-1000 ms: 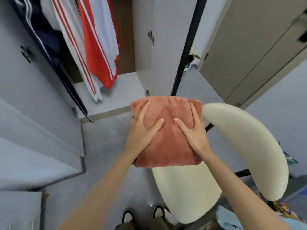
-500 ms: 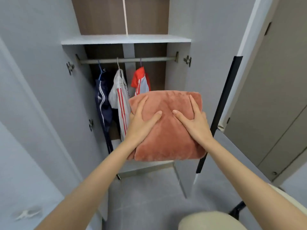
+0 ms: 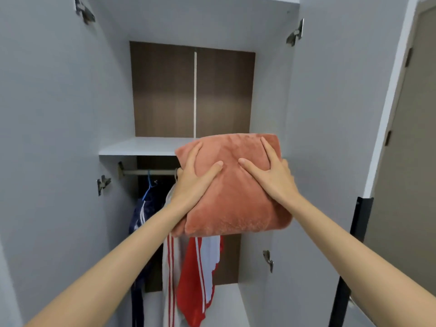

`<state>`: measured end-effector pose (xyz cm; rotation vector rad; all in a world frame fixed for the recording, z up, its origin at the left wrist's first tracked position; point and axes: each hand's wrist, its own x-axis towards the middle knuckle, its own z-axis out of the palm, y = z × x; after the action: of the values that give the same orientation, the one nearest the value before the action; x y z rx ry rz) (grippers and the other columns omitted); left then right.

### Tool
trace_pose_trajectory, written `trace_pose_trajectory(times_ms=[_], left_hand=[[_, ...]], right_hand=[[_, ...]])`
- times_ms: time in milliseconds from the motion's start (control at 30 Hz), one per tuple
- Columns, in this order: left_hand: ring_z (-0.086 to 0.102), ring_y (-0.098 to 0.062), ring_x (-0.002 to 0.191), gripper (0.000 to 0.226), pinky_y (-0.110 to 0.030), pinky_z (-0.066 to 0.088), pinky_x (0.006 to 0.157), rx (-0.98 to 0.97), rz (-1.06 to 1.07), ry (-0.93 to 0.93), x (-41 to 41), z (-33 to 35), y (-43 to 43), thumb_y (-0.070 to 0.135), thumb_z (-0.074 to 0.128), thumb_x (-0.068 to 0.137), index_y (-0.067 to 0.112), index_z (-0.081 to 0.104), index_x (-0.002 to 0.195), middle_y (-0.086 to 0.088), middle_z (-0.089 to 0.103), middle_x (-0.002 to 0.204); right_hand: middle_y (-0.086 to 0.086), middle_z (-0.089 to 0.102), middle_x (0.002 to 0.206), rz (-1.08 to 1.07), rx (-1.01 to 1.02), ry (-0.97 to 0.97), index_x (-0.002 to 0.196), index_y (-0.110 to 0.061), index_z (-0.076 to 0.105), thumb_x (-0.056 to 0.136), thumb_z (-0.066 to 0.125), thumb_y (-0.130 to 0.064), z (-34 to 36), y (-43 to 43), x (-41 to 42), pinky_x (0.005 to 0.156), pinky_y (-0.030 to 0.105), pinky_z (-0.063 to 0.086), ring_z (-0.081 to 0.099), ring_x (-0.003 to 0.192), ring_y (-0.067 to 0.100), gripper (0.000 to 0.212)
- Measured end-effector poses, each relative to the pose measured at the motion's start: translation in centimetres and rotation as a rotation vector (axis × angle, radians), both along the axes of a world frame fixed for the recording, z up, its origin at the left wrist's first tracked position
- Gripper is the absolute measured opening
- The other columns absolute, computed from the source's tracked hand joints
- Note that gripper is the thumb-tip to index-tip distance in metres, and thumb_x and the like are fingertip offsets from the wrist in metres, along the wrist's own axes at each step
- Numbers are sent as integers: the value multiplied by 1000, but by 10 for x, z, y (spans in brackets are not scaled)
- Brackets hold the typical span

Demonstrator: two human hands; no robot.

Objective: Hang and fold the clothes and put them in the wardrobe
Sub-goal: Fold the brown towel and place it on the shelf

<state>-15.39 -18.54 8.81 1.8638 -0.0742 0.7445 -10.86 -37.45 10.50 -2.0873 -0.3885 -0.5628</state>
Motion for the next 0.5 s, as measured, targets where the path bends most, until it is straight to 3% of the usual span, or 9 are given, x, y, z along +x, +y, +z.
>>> trace_pose_trajectory(times_ms=[333, 500], left_hand=[[44, -25, 124, 73, -51, 40, 105, 9, -25, -112, 135, 69, 48, 66, 62, 76, 58, 24, 138, -2, 33, 145], [40, -24, 114, 71, -40, 34, 97, 8, -35, -97, 207, 95, 77, 66, 62, 78, 62, 22, 136, -10, 30, 145]], right_hand=[[9, 39, 143, -3, -13, -110, 141, -61, 13, 66, 51, -88, 73, 46, 131, 102, 49, 36, 43, 129, 33, 89], [11, 39, 144, -42, -7, -137, 142, -60, 15, 65, 52, -87, 97, 75, 199, 106, 50, 33, 41, 130, 34, 89]])
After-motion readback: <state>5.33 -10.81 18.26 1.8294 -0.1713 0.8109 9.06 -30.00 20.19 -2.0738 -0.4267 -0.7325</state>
